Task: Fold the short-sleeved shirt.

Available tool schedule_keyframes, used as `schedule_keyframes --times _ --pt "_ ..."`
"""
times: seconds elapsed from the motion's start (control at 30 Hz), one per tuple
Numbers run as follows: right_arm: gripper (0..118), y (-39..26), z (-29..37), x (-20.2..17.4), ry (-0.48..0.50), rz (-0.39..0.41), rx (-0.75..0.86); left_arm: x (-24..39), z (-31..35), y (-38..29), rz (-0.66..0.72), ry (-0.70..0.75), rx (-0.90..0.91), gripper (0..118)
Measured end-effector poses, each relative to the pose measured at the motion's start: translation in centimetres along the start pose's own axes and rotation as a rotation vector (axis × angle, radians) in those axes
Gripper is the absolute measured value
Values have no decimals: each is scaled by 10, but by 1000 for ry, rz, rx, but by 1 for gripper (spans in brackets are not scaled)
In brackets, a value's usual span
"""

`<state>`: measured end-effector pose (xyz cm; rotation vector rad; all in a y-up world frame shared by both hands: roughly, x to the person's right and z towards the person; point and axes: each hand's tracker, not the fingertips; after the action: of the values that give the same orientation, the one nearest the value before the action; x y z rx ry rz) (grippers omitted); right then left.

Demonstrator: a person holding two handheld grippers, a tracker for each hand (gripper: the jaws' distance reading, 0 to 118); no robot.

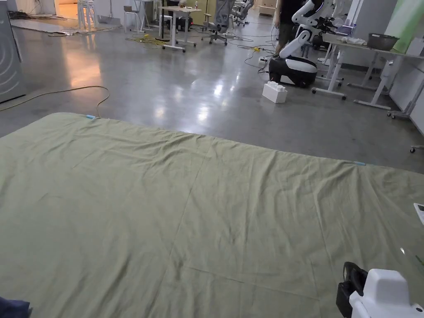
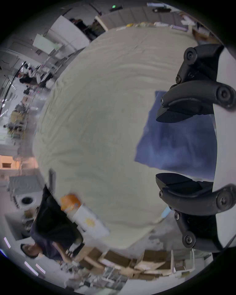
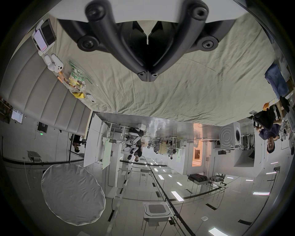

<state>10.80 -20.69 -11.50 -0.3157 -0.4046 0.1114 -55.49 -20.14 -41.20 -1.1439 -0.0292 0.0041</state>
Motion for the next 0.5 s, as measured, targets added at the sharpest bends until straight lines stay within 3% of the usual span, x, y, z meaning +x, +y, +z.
schedule_keyframes --times 0.17,0.27,0.5 --pt "0 -7 0 5 1 -8 -7 18 4 -7 -108 164 117 68" --pt "0 -10 2 6 2 -24 -11 39 8 -18 -103 151 162 68" --pt "0 -18 3 6 -3 -64 -13 127 8 -80 -170 -41 397 68"
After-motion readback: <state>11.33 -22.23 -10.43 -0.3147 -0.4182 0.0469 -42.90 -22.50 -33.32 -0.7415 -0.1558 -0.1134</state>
